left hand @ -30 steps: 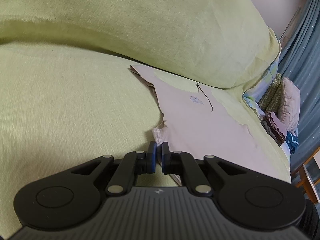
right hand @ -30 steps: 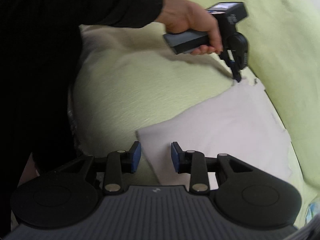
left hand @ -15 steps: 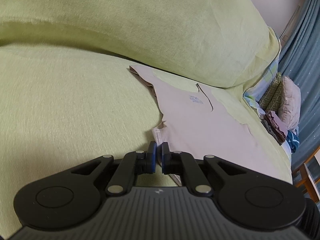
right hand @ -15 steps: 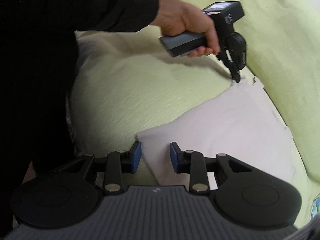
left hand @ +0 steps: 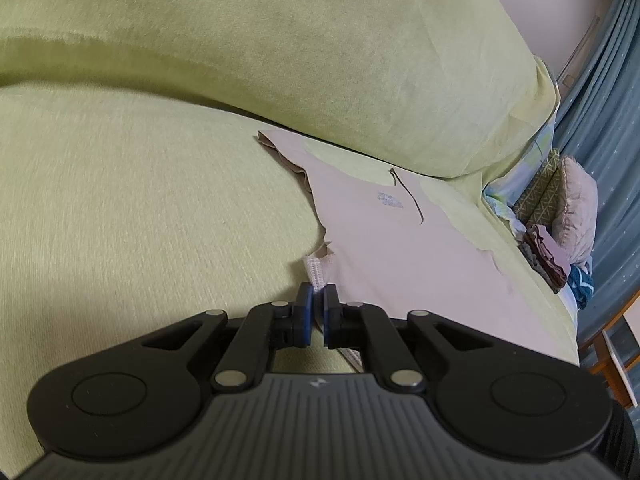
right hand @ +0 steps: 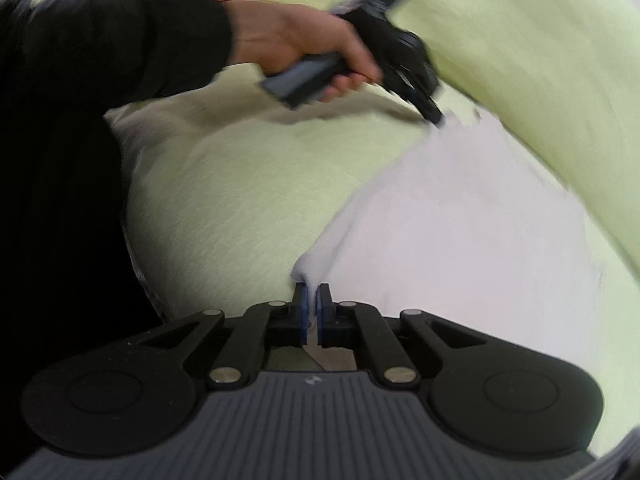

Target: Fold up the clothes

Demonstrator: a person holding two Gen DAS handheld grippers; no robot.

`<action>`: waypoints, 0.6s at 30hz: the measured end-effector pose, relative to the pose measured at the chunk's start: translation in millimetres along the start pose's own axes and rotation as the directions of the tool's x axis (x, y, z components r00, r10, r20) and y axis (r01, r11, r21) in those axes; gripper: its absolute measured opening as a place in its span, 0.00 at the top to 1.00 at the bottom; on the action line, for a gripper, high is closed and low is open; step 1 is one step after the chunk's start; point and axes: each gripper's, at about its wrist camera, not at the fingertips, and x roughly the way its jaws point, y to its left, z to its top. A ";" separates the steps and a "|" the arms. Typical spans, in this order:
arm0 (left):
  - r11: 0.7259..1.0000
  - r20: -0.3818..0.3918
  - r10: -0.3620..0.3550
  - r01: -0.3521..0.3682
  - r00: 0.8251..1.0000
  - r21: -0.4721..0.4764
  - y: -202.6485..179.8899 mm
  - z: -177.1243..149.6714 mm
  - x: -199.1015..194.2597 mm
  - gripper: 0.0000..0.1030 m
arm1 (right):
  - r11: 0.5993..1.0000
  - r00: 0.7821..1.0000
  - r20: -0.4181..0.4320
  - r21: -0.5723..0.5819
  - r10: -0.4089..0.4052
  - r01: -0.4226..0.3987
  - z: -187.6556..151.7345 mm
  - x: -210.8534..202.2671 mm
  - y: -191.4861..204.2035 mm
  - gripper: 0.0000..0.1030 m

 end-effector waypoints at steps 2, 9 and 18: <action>1.000 0.002 0.002 -0.002 1.000 0.001 -0.8 -0.2 1.1 0.98 | 0.997 1.000 -0.017 0.082 -0.001 0.002 -2.5 0.4 -11.2 0.99; 1.000 0.026 -0.013 0.013 1.000 -0.008 -0.9 1.0 0.3 0.98 | 0.993 0.995 -0.020 0.071 0.097 -0.095 -7.2 0.8 -3.3 0.99; 1.000 0.034 -0.017 0.017 0.999 -0.015 -0.2 2.9 2.1 0.98 | 0.982 0.982 -0.038 0.060 0.183 -0.181 -6.5 11.5 16.4 1.00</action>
